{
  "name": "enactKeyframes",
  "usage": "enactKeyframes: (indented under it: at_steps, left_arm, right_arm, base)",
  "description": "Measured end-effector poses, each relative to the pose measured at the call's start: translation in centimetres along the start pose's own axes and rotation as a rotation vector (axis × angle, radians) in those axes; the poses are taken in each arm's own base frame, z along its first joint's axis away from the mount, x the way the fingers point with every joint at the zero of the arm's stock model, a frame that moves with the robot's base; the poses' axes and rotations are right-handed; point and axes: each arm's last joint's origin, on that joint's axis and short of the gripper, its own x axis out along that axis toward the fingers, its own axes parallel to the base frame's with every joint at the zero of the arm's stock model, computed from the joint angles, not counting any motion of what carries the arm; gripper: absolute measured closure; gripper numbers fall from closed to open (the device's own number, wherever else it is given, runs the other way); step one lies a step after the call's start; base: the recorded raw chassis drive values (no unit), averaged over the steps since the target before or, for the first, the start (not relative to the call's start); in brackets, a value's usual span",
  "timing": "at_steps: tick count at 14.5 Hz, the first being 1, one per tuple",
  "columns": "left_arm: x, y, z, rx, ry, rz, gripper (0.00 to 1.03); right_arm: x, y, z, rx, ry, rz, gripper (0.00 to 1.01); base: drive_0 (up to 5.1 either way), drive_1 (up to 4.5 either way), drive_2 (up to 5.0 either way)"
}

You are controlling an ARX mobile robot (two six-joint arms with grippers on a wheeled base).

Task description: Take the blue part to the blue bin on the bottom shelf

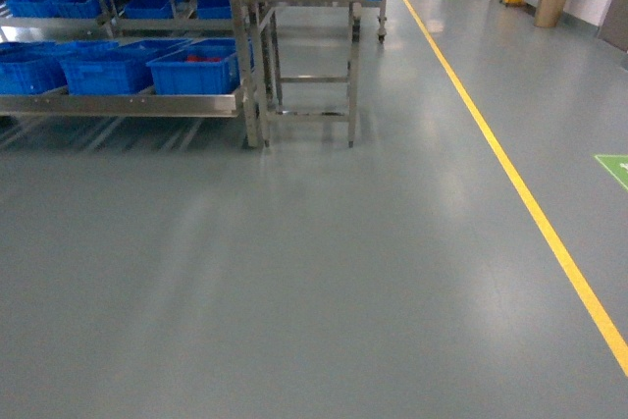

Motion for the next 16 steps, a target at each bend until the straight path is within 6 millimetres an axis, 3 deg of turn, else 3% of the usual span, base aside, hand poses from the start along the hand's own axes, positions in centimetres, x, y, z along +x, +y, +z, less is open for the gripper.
enactKeyframes:
  at_steps: [16]
  left_arm:
    - [-0.01, 0.01, -0.04, 0.001, 0.002, 0.0, 0.6]
  right_arm:
    - [0.0, 0.0, -0.01, 0.0, 0.002, 0.0, 0.03]
  base:
    - [0.0, 4.11, -4.1]
